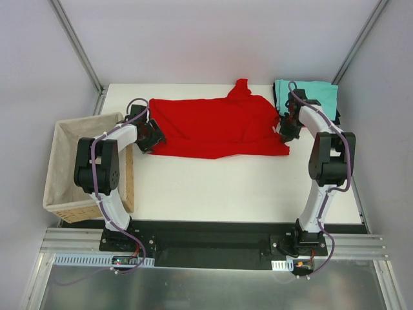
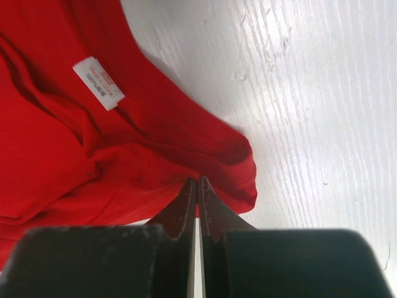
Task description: Fold and stack the t-shirts
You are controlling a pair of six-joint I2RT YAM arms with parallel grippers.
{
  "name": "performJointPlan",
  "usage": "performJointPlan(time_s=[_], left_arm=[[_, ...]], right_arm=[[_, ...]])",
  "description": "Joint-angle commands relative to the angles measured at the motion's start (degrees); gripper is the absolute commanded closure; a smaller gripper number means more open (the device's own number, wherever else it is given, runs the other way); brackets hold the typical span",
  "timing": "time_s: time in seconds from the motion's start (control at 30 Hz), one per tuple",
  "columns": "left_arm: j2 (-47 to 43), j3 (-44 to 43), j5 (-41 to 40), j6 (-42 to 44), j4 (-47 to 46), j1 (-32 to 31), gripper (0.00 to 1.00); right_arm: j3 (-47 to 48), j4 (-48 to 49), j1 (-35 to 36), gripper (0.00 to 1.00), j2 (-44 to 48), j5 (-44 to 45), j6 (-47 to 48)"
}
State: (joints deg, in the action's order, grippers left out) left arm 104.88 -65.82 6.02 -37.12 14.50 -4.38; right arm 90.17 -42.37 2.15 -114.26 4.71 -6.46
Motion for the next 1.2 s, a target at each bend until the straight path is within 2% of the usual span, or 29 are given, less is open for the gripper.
performJointPlan(time_s=[0.0,0.53,0.73,0.83,0.87,0.93,0.97,1.07,1.17], left_arm=[[1.7,2.5,-0.6,-0.5,1.8,0.8,0.34],[1.6,2.6,-0.5,-0.6,1.8,0.8,0.34],[1.6,2.7,-0.6,-0.8,1.8,0.8,0.34],[1.5,2.7,-0.5,-0.8,1.9,0.9,0.34],[1.5,2.8,-0.6,-0.8,1.8,0.9,0.34],[1.5,2.8,-0.5,-0.9,1.8,0.9,0.34],[1.5,2.8,-0.5,-1.0,1.8,0.9,0.34],[1.6,2.7,-0.4,-0.9,1.8,0.9,0.34],[1.5,2.7,-0.6,-0.9,1.8,0.9,0.35]], right_arm=[[5.3,-3.1,-0.2,0.99,-2.3,1.5,0.0],[12.9,-5.8,-0.1,0.99,-6.7,1.5,-0.1],[11.5,-5.5,0.2,0.99,-6.8,1.5,-0.1],[8.7,-4.3,0.4,0.85,-6.0,2.1,-0.3],[8.4,-4.1,0.3,0.71,-5.9,2.6,-0.3],[7.4,-4.1,0.4,0.52,-5.3,3.3,-0.5],[7.4,-4.2,0.3,0.38,-5.1,4.2,-0.5],[7.4,-4.6,0.7,0.27,-2.2,6.8,-0.2],[7.8,-4.9,1.8,0.25,2.1,9.1,0.3]])
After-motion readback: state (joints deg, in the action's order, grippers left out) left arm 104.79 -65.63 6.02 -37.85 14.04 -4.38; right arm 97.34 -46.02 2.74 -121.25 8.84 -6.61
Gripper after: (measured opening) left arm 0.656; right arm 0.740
